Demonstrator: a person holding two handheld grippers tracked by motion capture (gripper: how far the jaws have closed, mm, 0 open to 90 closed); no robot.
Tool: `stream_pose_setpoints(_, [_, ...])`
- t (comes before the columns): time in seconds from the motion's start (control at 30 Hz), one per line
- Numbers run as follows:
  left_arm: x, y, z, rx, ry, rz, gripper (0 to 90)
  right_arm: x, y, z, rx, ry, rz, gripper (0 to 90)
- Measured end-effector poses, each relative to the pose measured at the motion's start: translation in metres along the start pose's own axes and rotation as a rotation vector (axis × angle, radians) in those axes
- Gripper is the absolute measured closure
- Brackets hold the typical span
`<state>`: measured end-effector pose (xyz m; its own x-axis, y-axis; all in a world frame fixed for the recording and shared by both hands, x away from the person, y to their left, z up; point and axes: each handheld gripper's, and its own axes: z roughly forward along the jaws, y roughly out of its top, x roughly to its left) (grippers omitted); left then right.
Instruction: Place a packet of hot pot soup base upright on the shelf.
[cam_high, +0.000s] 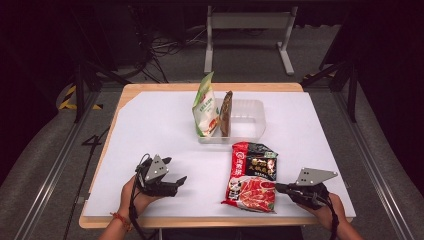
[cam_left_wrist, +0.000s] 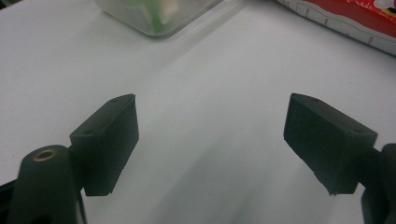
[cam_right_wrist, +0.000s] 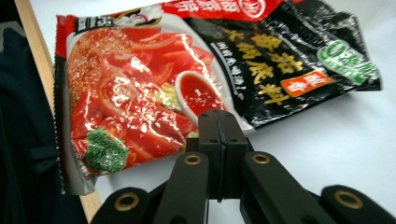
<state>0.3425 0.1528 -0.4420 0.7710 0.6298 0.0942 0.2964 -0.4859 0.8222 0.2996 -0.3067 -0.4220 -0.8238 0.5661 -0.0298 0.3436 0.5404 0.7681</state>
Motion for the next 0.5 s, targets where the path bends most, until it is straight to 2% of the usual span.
stream_pose_setpoints(0.07, [0.0, 0.0, 0.0, 0.002, 0.003, 0.0, 18.6, -0.001, 0.0, -0.002, -0.005, -0.011, -0.001, 90.0])
stream_pose_setpoints(0.17, [0.0, 0.0, 0.0, 0.005, 0.012, 0.005, 18.6, -0.007, 0.002, -0.007, -0.03, -0.051, 0.012, 81.5])
stream_pose_setpoints(0.23, [0.0, 0.0, 0.0, 0.005, 0.011, 0.005, 18.4, -0.012, 0.004, -0.009, -0.043, -0.064, 0.028, 78.8])
stream_pose_setpoints(0.33, [0.0, 0.0, 0.0, 0.016, 0.028, 0.005, 18.4, -0.022, 0.006, -0.009, -0.057, -0.079, 0.058, 62.5])
stream_pose_setpoints(0.43, [0.0, 0.001, 0.0, 0.013, 0.029, 0.013, 18.4, -0.032, 0.009, -0.008, -0.076, -0.081, 0.1, 51.1])
stream_pose_setpoints(0.5, [0.001, 0.001, -0.001, 0.01, 0.028, 0.009, 18.3, -0.039, 0.011, -0.005, -0.064, -0.069, 0.123, 45.0])
